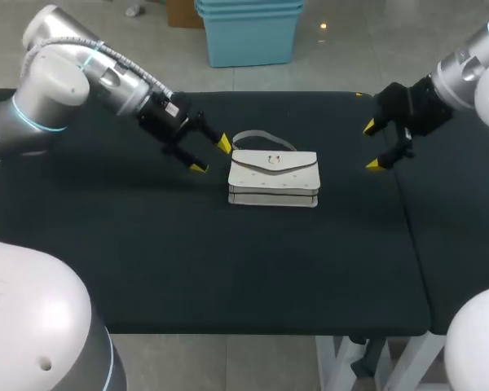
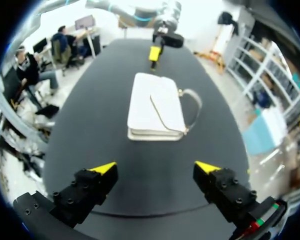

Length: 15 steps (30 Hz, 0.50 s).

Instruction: Pick up the bag, open it, inspect its contents, close it, and place it on the opposite side

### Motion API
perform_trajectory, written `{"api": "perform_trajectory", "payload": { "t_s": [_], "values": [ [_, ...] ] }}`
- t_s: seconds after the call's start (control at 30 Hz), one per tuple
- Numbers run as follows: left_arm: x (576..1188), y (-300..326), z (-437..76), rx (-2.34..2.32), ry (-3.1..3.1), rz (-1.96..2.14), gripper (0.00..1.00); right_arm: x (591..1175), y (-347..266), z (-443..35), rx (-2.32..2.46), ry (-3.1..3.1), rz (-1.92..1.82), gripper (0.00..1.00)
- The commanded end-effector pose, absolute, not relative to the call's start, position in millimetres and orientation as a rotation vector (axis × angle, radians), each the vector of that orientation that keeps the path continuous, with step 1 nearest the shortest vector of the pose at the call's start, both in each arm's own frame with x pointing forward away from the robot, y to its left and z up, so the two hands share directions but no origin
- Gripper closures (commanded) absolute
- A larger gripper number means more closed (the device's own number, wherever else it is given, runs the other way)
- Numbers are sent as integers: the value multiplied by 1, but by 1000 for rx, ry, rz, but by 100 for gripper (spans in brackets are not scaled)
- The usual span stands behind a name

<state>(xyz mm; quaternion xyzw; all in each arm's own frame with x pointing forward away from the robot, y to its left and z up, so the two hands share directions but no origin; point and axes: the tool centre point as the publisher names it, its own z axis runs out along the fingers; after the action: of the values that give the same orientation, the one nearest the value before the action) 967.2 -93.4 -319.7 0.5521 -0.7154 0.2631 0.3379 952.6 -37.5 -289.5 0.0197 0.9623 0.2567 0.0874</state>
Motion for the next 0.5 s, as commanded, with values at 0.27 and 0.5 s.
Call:
{"api": "perform_trajectory", "payload": {
  "t_s": [0.27,0.5],
  "values": [
    [968,-72,-274,1421,-2093,610,0,941,-10,-271,46,2807,507,0],
    [967,-64,-252,1365,-2240,532,0,932,10,-263,18,2710,428,0]
  ]
}}
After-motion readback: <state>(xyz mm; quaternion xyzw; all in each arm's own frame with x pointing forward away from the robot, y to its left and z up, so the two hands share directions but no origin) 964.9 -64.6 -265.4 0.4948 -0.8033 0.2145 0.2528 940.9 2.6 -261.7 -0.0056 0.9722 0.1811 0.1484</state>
